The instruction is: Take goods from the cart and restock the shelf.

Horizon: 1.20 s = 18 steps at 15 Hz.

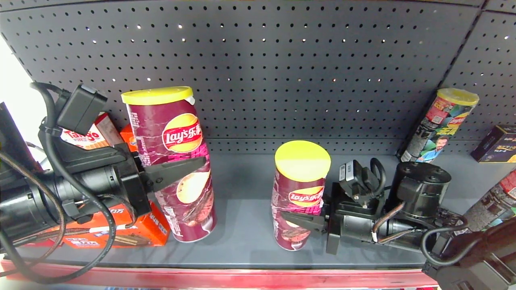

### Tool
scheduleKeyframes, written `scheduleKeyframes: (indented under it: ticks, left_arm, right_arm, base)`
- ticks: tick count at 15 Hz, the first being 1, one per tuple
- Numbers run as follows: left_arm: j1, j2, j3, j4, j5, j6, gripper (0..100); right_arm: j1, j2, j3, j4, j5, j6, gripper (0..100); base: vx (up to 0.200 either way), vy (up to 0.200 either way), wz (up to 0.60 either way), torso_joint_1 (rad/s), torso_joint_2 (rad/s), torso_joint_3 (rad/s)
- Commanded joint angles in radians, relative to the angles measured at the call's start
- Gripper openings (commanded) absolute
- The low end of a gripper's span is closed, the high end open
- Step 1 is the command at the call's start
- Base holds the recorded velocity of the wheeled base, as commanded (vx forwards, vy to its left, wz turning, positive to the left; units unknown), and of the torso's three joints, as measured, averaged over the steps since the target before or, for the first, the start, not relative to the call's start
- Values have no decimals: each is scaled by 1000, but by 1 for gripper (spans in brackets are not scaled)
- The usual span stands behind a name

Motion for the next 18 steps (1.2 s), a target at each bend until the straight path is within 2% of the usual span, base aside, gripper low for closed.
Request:
scheduleKeyframes:
  ticks: [1, 2, 3, 11, 18]
  left_arm:
    - [0, -1, 2, 1, 0, 0, 0]
    - [0, -1, 2, -1, 0, 0, 0]
    - [0, -1, 2, 1, 0, 0, 0]
    - [0, -1, 2, -1, 0, 0, 0]
    - [-2, -1, 10, -1, -1, 1, 0]
  right_arm:
    - [-3, -1, 1, 0, 1, -1, 0]
    - [-3, -1, 2, 0, -1, -3, 0]
    - [-3, -3, 8, 0, -1, -4, 100]
    - [-35, -122, 70, 5, -13, -7, 100]
    - [-44, -372, 295, 9, -27, -4, 100]
  base:
    - [0, 0, 0, 0, 0, 0]
    - [0, 0, 0, 0, 0, 0]
    - [0, 0, 0, 0, 0, 0]
    - [0, 0, 0, 0, 0, 0]
    - [0, 0, 0, 0, 0, 0]
